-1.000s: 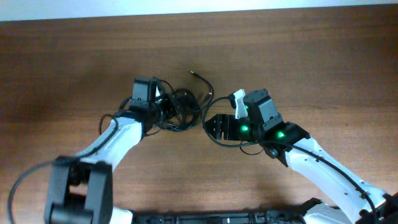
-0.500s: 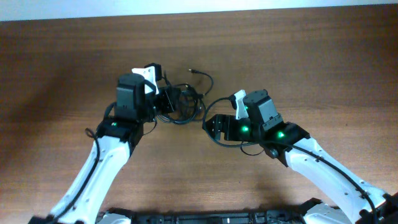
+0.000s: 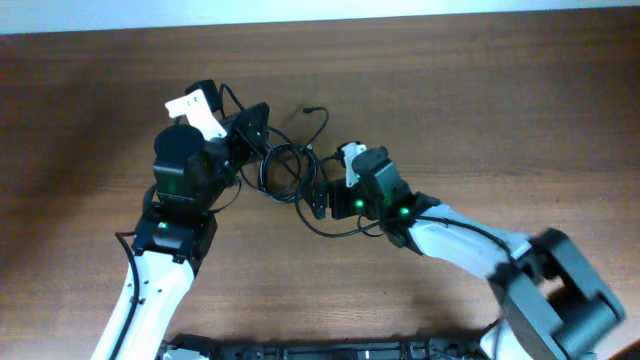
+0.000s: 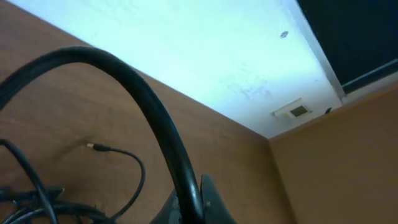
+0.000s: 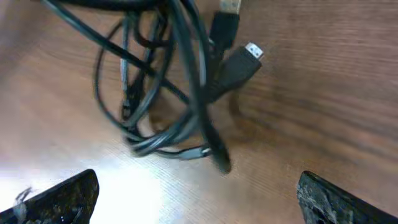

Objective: Untangle cables

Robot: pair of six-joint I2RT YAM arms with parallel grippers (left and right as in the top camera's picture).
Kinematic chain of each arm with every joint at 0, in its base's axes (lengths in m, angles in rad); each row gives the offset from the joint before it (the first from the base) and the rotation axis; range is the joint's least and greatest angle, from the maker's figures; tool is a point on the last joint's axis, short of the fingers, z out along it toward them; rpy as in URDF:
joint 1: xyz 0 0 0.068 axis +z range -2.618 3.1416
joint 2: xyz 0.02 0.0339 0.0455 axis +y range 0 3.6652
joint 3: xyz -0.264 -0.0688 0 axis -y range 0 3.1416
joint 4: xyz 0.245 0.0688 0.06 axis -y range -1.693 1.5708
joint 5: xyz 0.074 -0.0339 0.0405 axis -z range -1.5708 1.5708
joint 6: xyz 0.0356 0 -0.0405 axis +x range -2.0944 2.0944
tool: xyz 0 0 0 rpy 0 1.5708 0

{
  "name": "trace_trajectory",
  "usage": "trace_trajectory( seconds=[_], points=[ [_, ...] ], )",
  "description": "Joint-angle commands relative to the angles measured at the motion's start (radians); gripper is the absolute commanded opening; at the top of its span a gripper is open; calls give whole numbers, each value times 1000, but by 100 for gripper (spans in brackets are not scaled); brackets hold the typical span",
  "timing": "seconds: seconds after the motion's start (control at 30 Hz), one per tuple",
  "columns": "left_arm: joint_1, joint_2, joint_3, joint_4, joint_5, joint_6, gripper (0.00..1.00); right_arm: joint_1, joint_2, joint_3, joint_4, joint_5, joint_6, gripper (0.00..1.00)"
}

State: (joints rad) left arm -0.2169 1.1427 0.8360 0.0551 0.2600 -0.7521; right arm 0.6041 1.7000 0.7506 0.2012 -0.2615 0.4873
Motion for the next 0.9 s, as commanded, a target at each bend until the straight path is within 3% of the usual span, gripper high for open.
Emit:
trace_trajectory(
  seconds=[0.0,0.03,0.07,0.1,0.17,0.2,0.27,0.37,0.53,0.67,0.77,0.87],
  points=[
    [4,-18,29,20,-14,27,0,4,87,5,187,25,-72,79],
    [4,-18,38,20,-14,27,0,4,98,5,253,70,-70,60],
    [4,-21,54,22,-14,28,0,5,98,5,273,107,-68,55],
    [4,-22,65,23,-14,27,0,5,98,5,292,109,-60,44],
    [4,-23,80,23,-14,28,0,2,98,5,310,122,-42,14],
    [4,-23,80,18,-14,28,0,-4,98,5,301,119,-42,4],
    [4,-24,82,15,-14,66,0,-58,81,5,261,111,-42,4],
    [56,-63,82,12,-23,225,0,-261,-55,5,-5,85,-43,4],
    [345,-102,82,-32,-22,224,0,-594,-324,5,-293,-46,-143,4],
    [615,-101,82,-240,-22,221,0,-652,-437,5,-385,-53,-143,4],
    [778,-101,82,-360,-13,105,0,-652,-492,5,-385,-53,-143,4],
    [840,-100,82,-449,-18,105,0,-651,-547,5,-378,-49,-131,4]
  ],
)
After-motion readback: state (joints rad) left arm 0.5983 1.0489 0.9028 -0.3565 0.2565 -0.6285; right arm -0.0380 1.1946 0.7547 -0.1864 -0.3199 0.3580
